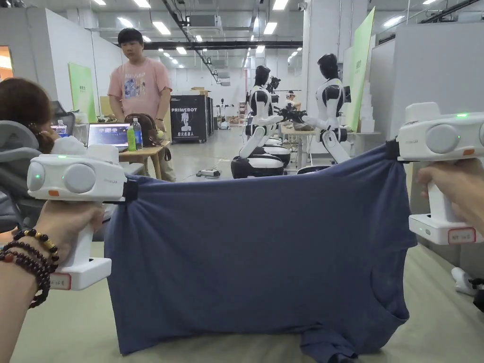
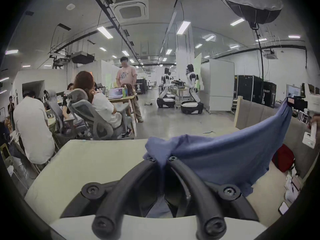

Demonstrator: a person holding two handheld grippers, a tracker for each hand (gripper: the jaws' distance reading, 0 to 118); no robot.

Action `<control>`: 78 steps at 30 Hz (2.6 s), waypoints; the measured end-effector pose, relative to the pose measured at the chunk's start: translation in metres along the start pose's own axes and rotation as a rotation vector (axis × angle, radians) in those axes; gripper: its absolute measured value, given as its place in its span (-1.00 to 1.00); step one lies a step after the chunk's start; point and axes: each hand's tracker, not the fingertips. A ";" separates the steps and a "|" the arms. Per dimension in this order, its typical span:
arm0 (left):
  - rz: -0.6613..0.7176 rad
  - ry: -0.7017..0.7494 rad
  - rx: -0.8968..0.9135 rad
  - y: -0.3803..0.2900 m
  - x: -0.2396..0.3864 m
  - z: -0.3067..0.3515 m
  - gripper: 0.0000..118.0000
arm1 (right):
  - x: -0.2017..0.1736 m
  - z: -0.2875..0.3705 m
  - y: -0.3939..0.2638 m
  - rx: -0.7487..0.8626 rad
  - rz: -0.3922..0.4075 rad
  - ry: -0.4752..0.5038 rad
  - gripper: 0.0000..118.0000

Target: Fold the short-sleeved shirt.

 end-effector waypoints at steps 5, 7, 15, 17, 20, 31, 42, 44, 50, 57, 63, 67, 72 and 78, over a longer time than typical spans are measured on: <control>-0.019 -0.043 0.006 -0.048 -0.003 0.056 -0.95 | -0.002 0.082 -0.044 0.002 0.046 0.049 -0.99; -0.044 -0.066 -0.020 -0.079 -0.002 0.084 -0.95 | -0.002 0.116 -0.072 -0.003 0.046 0.069 -0.99; -0.018 -0.115 -0.186 -0.217 0.004 0.166 -0.95 | 0.005 0.211 -0.225 -0.200 0.037 0.141 -0.99; -0.023 -0.128 -0.204 -0.245 0.007 0.181 -0.95 | 0.008 0.222 -0.259 -0.253 0.034 0.147 -0.99; -0.004 -0.128 -0.253 -0.286 0.011 0.197 -0.95 | 0.007 0.247 -0.307 -0.338 -0.008 0.144 -0.99; 0.073 -0.138 -0.369 -0.365 0.011 0.235 -0.95 | 0.003 0.287 -0.383 -0.611 0.033 0.175 -0.99; 0.092 -0.118 -0.410 -0.378 0.014 0.229 -0.37 | -0.004 0.278 -0.405 -0.678 0.067 0.175 -0.53; 0.072 -0.114 -0.408 -0.373 0.014 0.234 0.98 | -0.002 0.287 -0.395 -0.629 0.046 0.183 0.72; 0.078 -0.074 -0.325 -0.349 -0.006 0.251 0.39 | 0.005 0.303 -0.355 -0.479 -0.057 0.175 0.60; 0.108 -0.015 -0.263 -0.335 -0.016 0.266 -1.00 | -0.003 0.305 -0.341 -0.447 -0.027 0.119 -1.00; 0.114 -0.036 -0.337 -0.353 -0.008 0.253 0.50 | -0.009 0.299 -0.347 -0.467 -0.038 0.146 -1.00; 0.117 -0.038 -0.347 -0.364 -0.001 0.247 0.70 | -0.008 0.300 -0.350 -0.485 -0.030 0.150 -1.00; 0.070 -0.021 -0.403 -0.377 0.007 0.232 0.02 | -0.007 0.299 -0.352 -0.501 -0.025 0.141 -1.00; 0.143 -0.081 -0.398 -0.384 0.014 0.232 -0.93 | -0.002 0.298 -0.354 -0.513 -0.018 0.138 -1.00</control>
